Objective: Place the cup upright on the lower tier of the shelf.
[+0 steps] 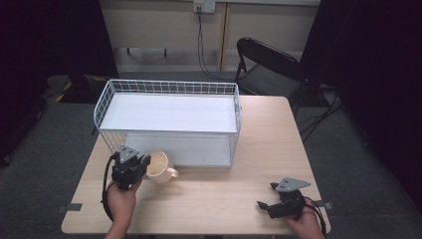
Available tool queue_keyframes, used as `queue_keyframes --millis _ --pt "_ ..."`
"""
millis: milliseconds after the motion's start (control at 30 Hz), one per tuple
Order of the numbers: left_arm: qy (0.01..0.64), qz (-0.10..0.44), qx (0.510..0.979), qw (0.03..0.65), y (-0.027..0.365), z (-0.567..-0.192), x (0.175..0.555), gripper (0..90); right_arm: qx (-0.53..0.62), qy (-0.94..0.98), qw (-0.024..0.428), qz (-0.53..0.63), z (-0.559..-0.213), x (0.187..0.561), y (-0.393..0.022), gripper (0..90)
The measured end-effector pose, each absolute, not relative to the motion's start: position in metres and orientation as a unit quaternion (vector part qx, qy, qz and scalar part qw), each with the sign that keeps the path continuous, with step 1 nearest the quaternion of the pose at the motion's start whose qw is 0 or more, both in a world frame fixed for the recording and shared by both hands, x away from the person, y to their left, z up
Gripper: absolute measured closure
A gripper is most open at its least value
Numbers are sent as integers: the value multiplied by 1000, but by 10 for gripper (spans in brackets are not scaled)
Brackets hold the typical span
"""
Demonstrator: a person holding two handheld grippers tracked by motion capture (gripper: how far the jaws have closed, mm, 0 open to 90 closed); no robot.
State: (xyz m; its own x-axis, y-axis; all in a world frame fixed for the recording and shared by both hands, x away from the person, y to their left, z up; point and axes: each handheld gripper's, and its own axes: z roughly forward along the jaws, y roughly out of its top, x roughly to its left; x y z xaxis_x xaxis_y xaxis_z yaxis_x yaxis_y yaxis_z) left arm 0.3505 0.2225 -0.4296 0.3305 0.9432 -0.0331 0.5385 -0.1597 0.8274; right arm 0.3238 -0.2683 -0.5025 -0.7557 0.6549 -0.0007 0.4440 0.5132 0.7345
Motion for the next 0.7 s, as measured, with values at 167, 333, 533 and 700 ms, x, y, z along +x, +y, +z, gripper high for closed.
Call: queue_keyframes --millis 167,333,533,700 --pt "522 264 711 390 223 -429 355 821 320 858 140 375 -502 324 -268 127" --pt "523 269 710 389 220 -429 358 821 320 858 140 375 -502 324 -268 128" --pt "526 273 708 383 217 -428 363 820 320 858 140 375 -502 324 -268 127" --pt "532 272 705 383 215 -428 367 820 320 858 140 375 -502 324 -268 127"
